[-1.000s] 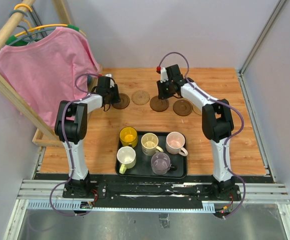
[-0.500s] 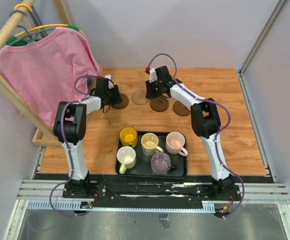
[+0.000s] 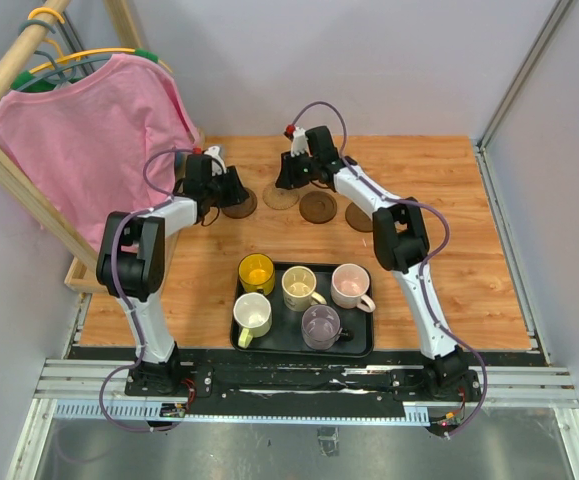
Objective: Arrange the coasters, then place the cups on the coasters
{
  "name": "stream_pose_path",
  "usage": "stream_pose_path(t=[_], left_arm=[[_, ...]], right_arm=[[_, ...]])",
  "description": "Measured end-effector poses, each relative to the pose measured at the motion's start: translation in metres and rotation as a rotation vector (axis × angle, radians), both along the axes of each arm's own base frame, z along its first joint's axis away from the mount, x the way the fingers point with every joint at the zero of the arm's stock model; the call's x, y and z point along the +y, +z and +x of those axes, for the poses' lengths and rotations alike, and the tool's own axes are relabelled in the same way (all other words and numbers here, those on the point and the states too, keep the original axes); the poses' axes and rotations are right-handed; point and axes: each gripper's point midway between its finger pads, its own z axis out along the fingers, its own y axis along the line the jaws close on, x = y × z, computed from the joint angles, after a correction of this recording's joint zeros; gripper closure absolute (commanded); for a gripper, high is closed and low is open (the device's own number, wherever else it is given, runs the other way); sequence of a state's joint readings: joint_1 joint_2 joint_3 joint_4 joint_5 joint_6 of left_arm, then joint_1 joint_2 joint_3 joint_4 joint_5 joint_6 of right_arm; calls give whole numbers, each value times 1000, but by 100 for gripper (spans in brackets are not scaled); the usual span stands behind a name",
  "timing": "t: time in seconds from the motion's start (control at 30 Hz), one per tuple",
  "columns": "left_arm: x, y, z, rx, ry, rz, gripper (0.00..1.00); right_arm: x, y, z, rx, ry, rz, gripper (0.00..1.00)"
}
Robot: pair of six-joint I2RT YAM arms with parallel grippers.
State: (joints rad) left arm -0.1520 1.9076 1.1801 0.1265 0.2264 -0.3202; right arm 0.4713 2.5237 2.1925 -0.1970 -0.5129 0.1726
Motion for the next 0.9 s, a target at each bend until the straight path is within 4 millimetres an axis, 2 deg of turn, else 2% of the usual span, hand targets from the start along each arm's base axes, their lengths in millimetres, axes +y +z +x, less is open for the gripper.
stream_pose_path(t=[0.13, 0.33, 0.53, 0.9], left_arm=[[-1, 8, -1, -21, -3, -7, 46], [-1, 4, -6, -7, -5, -14, 45], [-1, 3, -8, 1, -2, -18, 43], [-1, 5, -9, 1, 1, -21, 43]], right_arm=[[4, -4, -1, 26, 5, 18, 71], [4, -25, -12, 106, 15, 14, 70], [4, -35, -23, 171, 25, 20, 71], [-3, -38, -50, 221, 42, 33, 73]])
